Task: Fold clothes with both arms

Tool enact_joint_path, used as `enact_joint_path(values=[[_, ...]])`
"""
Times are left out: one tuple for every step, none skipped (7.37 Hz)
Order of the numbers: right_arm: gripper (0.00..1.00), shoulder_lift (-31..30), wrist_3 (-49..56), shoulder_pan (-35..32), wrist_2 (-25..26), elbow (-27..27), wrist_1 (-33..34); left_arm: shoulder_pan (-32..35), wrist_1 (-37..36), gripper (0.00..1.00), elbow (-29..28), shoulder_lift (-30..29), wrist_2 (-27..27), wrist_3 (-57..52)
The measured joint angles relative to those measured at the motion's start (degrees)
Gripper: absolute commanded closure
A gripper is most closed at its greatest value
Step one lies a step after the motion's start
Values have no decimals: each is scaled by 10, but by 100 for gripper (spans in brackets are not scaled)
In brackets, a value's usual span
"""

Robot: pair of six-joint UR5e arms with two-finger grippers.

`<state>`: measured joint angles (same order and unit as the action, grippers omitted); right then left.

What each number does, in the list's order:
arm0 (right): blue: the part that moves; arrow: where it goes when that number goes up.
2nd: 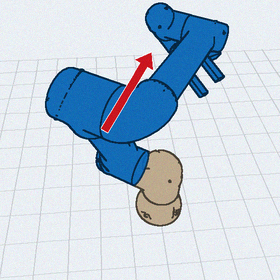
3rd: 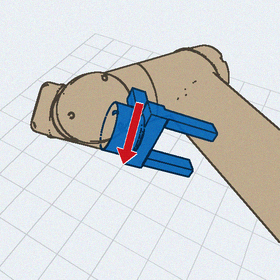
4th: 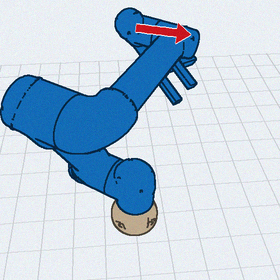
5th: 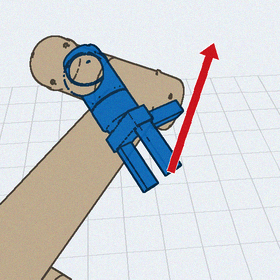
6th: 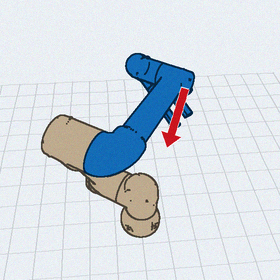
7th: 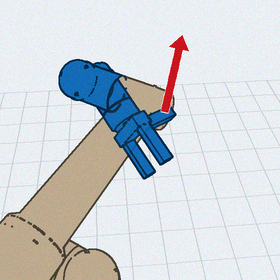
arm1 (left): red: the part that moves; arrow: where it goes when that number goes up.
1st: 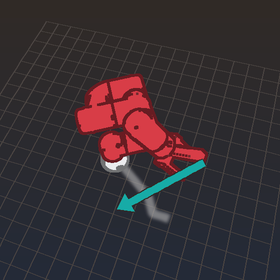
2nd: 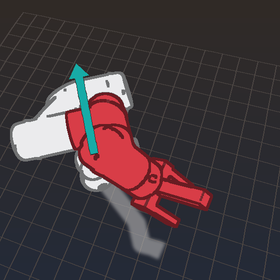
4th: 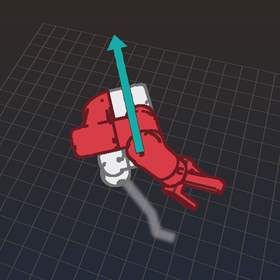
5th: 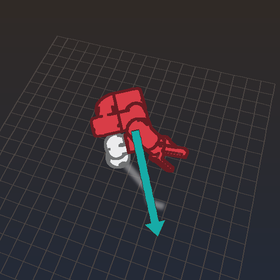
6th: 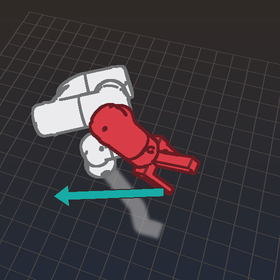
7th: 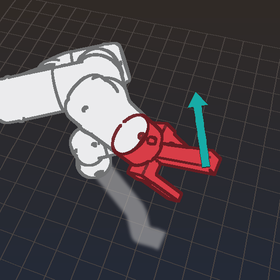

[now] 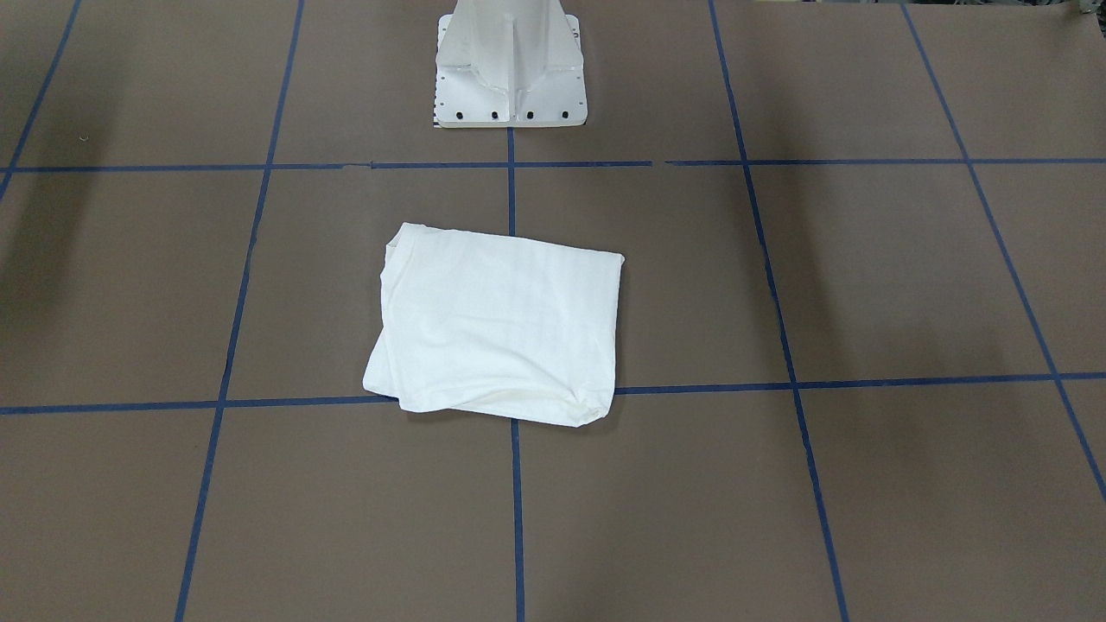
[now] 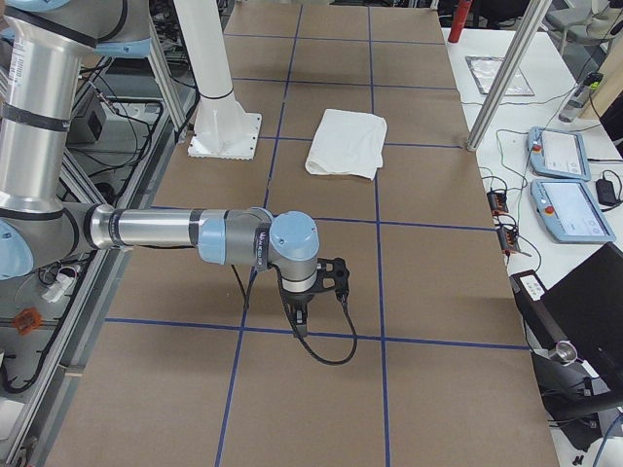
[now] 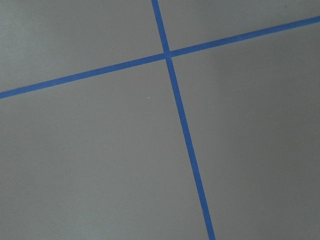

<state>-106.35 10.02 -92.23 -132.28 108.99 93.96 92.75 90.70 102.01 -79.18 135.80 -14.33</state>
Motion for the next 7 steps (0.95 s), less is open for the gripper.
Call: enact_joint_path(values=[[0,0,0,0,0,0,0,1,0,0,1,0,0,0],[0,0,-1,0,-1,0,0,1,0,0,2,1,0,0],[0,0,-1,0,-1,0,0,1,-1,0,3,1,0,0],[0,0,-1,0,-1,0,0,1,-1,0,3,1,0,0],[0,0,-1,0,-1,0,0,2,-1,0,5,1,0,0],[0,0,-1,0,-1,0,0,2,-1,0,7,1,0,0],[0,0,0,0,-1,0,0,2,-2,0,9,1,0,0]])
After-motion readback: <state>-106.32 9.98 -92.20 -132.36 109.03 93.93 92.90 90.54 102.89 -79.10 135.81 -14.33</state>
